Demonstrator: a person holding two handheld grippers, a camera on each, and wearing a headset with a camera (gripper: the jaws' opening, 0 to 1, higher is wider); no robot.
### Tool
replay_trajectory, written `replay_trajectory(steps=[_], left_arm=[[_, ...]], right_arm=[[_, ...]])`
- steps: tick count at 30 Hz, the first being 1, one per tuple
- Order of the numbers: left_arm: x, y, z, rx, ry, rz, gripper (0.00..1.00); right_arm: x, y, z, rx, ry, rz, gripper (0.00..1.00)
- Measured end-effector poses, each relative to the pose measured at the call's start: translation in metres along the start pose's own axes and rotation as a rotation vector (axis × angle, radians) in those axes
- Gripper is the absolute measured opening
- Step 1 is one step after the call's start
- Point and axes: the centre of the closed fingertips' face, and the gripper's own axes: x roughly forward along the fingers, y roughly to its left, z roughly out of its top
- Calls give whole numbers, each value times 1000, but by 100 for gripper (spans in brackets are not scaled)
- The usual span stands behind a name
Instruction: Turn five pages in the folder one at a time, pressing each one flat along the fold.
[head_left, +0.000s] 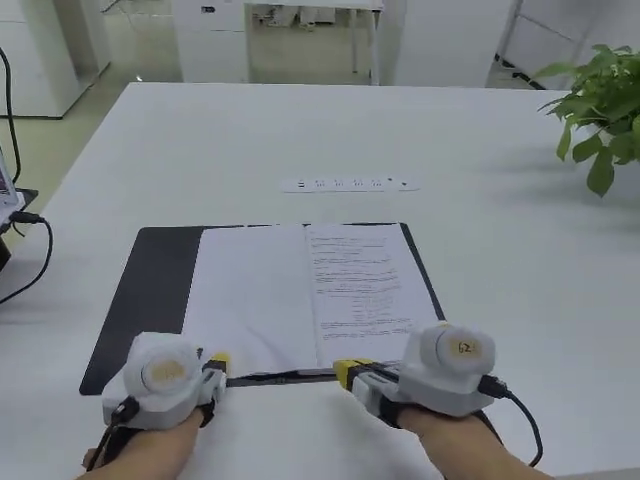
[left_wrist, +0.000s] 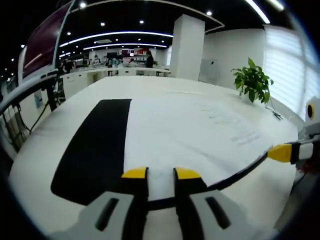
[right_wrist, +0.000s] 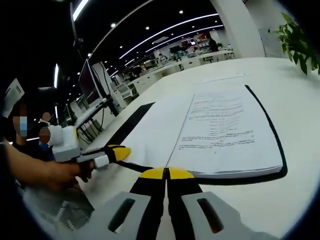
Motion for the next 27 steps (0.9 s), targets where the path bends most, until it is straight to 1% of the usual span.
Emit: replay_trajectory(steps=[1,3,4,5,6,7,8,10,11,13,14,16,18,19,22,24,27], left_arm=[[0,-1,1,-35,24,-9,20],[-2,-4,1,-97,64,-22,23],[-4,-8,3,-158,95,-38,24],[-6,-11,5,-203,104,-53,25],[-9,-12,11,-220,92,-58,26],[-12,-12,14,-202,90,-59,27],[-15,-16,18,-213,89,-70,28],[-22,-21,23,-201,89,-76,31],[-25,-23,26,-196,87,-81,32],[-34,-29,32,-183,75,-94,33],[-38,-32,37,-170,60,-101,34],[-44,-36,42,-144,43,-105,37],[-50,-38,45,-126,38,-99,39],[-55,-39,47,-108,31,-97,41],[-63,-39,49,-79,28,-93,44],[-69,-38,49,-43,31,-93,44],[-81,-36,51,-18,25,-85,46]], right_arm=[[-3,-3,3,18,-8,-17,0],[-9,-5,10,29,-27,-35,0],[-11,-6,12,32,-28,-45,0],[-12,-8,16,33,-39,-58,0],[-15,-11,21,44,-52,-75,0],[-18,-12,26,54,-69,-88,0],[-20,-13,28,60,-71,-93,0],[-23,-18,30,64,-60,-119,0],[-25,-20,31,61,-65,-129,0],[-29,-23,33,78,-67,-143,0],[-31,-24,35,78,-67,-144,0],[-35,-27,37,72,-74,-154,0],[-40,-32,41,67,-89,-170,0],[-42,-34,43,67,-92,-174,0],[-50,-44,48,51,-100,-200,0],[-54,-48,50,55,-107,-209,4],[-60,-54,54,41,-115,-216,10]])
